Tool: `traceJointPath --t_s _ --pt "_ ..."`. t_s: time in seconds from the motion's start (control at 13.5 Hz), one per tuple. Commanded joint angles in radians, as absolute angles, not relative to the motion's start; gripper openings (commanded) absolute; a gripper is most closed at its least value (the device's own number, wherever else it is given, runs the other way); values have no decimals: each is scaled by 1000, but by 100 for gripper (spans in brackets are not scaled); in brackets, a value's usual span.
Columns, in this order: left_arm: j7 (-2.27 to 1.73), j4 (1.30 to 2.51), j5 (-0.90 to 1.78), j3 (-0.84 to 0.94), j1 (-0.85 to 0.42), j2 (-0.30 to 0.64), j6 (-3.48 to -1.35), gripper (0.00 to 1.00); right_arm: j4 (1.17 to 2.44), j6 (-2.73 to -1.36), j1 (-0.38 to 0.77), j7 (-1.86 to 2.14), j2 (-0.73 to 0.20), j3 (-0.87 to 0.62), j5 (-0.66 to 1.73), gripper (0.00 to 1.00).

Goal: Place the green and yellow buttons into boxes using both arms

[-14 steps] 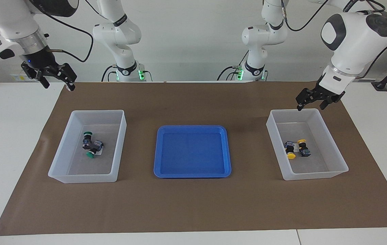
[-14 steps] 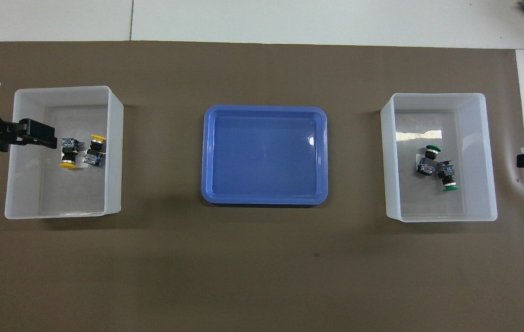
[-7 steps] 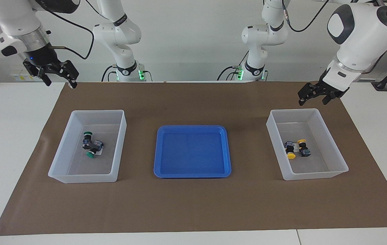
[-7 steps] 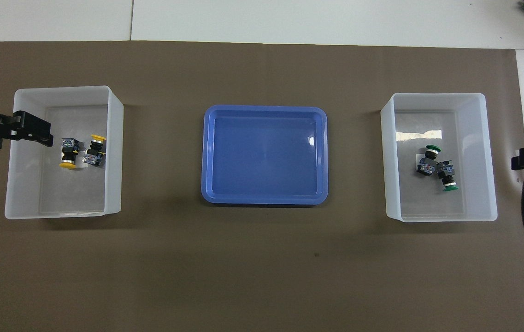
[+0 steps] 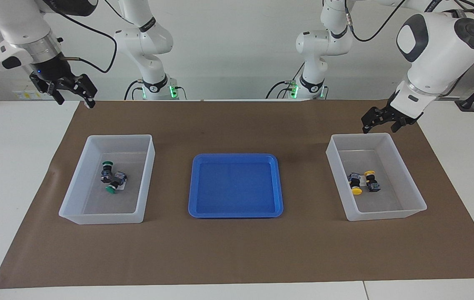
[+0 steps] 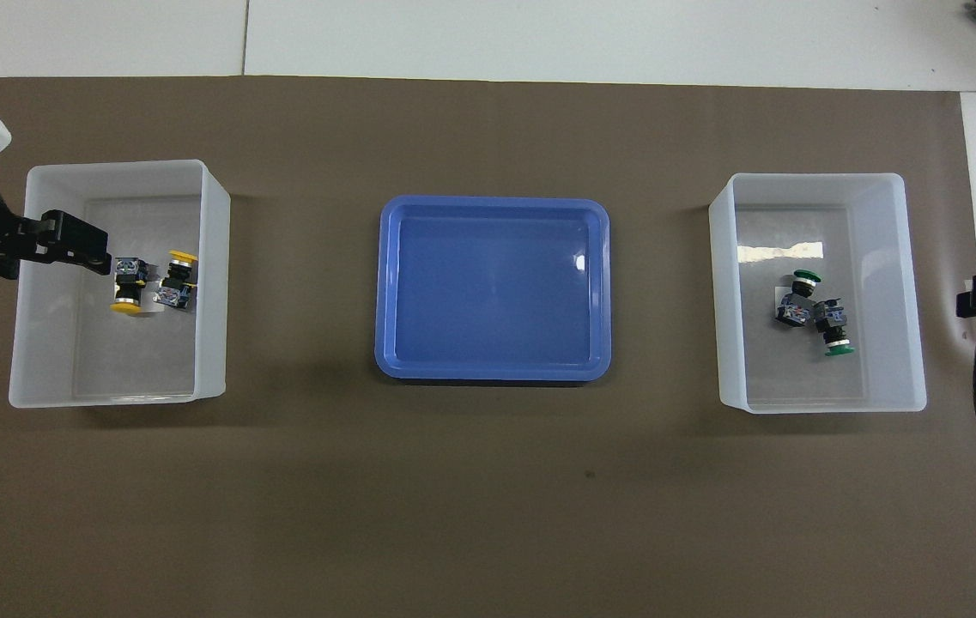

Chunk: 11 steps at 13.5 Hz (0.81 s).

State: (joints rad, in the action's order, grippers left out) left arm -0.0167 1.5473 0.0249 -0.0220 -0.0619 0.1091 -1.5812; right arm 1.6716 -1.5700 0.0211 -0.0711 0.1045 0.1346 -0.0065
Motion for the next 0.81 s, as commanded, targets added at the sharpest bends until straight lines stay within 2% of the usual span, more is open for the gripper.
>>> traceJointPath --t_s 0.0,0.44,0.74 --pt "-6 1566 17 -31 -72 90 -1617 100 1626 -1525 9 -97 81 124 9 100" --pt "-8 1542 15 -37 -72 87 -1606 100 1575 -1493 21 -97 63 91 -18 100" --pt "-6 1523 15 -38 -71 89 -1606 100 1594 -1516 21 -106 64 91 -21 100"
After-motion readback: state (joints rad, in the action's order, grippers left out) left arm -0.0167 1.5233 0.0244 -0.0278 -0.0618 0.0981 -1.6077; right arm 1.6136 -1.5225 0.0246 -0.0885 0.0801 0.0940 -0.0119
